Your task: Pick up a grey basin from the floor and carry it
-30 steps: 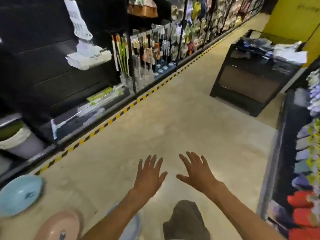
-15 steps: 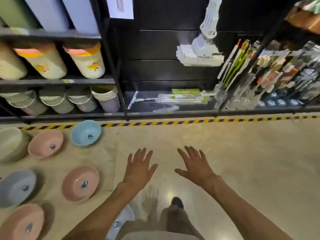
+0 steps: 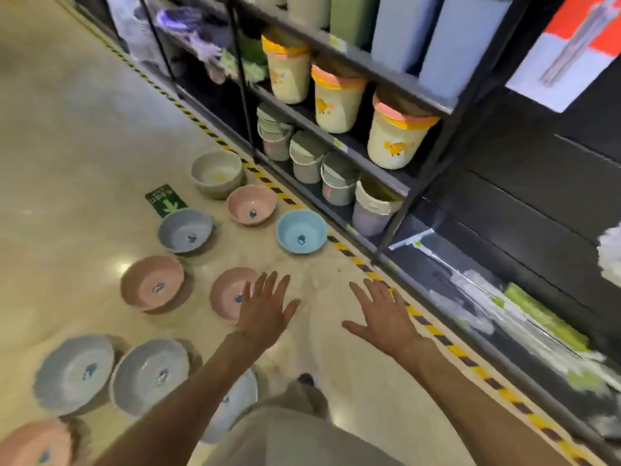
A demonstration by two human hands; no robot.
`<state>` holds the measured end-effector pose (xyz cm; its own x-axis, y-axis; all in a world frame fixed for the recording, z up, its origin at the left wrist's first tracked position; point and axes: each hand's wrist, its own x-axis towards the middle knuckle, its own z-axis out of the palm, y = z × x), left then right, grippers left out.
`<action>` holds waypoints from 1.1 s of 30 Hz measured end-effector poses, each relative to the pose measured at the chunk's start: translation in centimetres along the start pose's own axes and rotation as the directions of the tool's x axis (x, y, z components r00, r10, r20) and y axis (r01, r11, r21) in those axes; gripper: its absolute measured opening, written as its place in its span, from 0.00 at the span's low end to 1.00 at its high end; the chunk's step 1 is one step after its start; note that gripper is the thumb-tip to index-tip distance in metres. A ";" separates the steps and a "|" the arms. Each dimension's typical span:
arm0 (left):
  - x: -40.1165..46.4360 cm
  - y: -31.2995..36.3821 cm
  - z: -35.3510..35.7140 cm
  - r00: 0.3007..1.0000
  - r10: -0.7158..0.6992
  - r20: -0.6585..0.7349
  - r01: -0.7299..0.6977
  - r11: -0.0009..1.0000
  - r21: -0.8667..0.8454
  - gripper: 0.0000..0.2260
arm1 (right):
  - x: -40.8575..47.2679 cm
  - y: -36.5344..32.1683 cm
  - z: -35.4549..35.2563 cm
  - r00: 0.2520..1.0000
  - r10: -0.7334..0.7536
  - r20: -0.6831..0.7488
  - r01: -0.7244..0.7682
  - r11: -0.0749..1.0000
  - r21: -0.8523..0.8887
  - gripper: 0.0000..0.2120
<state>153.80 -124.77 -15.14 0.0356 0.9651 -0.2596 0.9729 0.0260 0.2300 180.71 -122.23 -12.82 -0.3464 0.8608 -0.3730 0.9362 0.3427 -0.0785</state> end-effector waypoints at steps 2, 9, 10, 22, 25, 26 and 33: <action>2.1 -0.9 -0.4 0.996 -0.047 -0.078 0.046 0.999 -0.018 0.44 | 4.0 1.0 -0.6 1.000 -0.010 0.026 0.010 1.000 -0.010 0.41; 6.8 -2.6 -1.0 0.954 -0.299 -0.038 0.294 0.950 -0.102 0.40 | 14.2 2.7 -3.8 0.985 -0.143 0.093 0.151 0.985 -0.082 0.51; 7.7 -2.6 -0.9 0.944 -0.328 -0.033 0.324 0.942 -0.092 0.39 | 15.9 2.9 -4.4 0.981 -0.165 0.105 0.174 0.982 -0.080 0.52; 14.4 0.4 -1.4 0.642 -0.766 -0.022 0.739 0.626 -0.246 0.43 | 34.8 4.0 -11.6 0.756 -0.576 0.310 0.650 0.717 -0.253 0.50; 12.4 1.3 -1.3 0.507 -0.862 -0.004 0.823 0.485 -0.296 0.47 | 37.4 1.4 -12.3 0.638 -0.661 0.394 0.766 0.596 -0.241 0.48; 11.4 1.4 -1.1 0.454 -0.891 0.004 0.844 0.429 -0.321 0.44 | 37.9 0.2 -12.3 0.595 -0.693 0.408 0.802 0.542 -0.249 0.46; 3.6 2.6 2.4 0.107 -0.988 0.108 0.895 0.048 -0.444 0.28 | 36.6 -11.0 -9.7 0.280 -0.799 0.532 0.952 0.160 -0.261 0.43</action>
<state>156.98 -121.84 -17.74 -0.9329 0.0497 -0.3568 -0.0227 0.9804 0.1957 157.19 -90.85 -16.63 -0.8132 -0.2326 -0.5334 -0.1955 0.9726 -0.1260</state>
